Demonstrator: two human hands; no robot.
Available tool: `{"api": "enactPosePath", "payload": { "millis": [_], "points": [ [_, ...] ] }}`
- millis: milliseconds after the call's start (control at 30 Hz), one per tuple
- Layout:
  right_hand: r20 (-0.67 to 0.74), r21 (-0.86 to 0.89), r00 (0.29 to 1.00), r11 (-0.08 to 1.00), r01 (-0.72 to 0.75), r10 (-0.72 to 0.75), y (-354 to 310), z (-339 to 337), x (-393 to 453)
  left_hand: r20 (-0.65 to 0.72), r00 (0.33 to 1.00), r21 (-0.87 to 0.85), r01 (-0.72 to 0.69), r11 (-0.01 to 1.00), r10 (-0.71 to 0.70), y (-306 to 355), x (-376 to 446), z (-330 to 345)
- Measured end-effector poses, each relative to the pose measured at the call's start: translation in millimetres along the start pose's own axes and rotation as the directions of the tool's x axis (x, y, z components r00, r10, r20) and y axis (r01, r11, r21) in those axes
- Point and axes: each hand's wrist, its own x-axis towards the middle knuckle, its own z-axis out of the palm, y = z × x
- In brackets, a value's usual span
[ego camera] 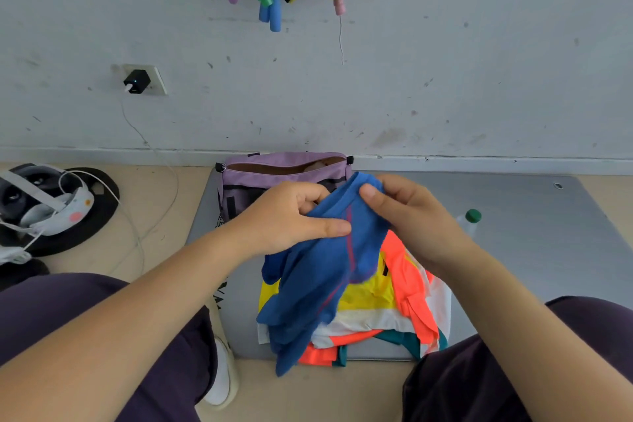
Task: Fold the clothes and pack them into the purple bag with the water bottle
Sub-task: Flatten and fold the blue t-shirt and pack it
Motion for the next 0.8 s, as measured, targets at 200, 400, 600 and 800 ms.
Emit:
{"api": "enactPosePath", "payload": {
  "millis": [200, 400, 600, 800],
  "points": [
    [-0.243, -0.214, 0.966, 0.976, 0.035, -0.088, 1.3, -20.6, 13.7, 0.194, 0.919, 0.327, 0.270, 0.906, -0.344, -26.7, 6.4, -23.0],
    [-0.433, -0.323, 0.898, 0.944, -0.074, -0.078, 15.0, -47.4, 20.4, 0.025, 0.939, 0.378, 0.308, 0.873, -0.342, -48.9, 7.9, -26.9],
    [-0.446, -0.422, 0.893, 0.894, -0.149, -0.061, 24.3, -48.0, 18.4, -0.213, 0.958, 0.173, 0.233, 0.957, -0.195, -46.5, 3.5, -18.1],
    [-0.479, -0.497, 0.874, 0.846, -0.195, -0.080, 20.8, -49.4, 17.1, -0.058, 0.950, -0.488, 0.242, 0.838, -0.308, -22.7, -4.1, -23.8]
  ]
}}
